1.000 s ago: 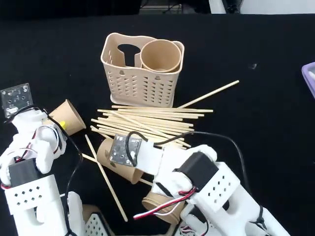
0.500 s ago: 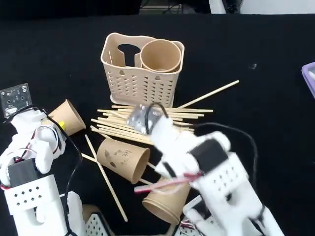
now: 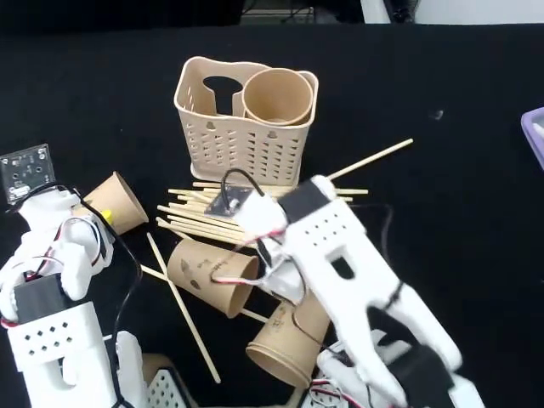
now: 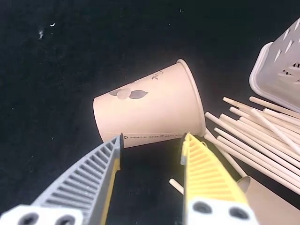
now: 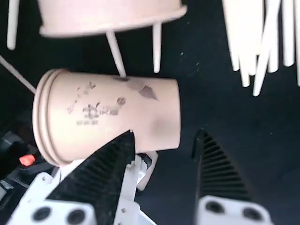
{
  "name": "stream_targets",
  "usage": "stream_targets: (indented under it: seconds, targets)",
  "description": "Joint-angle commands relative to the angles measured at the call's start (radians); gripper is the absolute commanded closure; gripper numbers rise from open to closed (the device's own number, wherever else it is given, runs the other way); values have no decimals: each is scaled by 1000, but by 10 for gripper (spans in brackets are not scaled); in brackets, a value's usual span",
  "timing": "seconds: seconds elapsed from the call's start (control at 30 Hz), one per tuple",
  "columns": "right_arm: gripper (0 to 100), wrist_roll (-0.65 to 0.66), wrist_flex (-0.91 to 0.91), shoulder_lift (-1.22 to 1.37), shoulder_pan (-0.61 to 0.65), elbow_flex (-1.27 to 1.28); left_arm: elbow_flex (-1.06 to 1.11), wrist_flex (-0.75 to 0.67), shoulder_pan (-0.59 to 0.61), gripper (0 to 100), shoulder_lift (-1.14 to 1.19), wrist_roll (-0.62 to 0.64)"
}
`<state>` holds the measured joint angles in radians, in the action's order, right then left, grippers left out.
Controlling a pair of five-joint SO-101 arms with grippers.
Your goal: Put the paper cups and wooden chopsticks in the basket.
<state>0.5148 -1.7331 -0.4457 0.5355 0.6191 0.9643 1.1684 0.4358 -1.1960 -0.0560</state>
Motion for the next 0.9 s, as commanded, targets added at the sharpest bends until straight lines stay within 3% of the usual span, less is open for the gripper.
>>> stream_targets:
  seconds: [0.0,0.13,0.33,0.5,0.87]
  targets:
    - [786,75,-31,-145,-81,8,-13,-15,2,784,-6,-8]
    - [786,129,-21,-165,-146,10,-13,-15,2,784,-6,-8]
    - [755,167,-20,38,-161,1,-13,-15,2,784,-6,-8]
    - [765,284,-26,162,-170,-27,-13,-15,2,784,-6,-8]
    - [809,531,-26,163,-170,42,-13,-15,2,784,-6,-8]
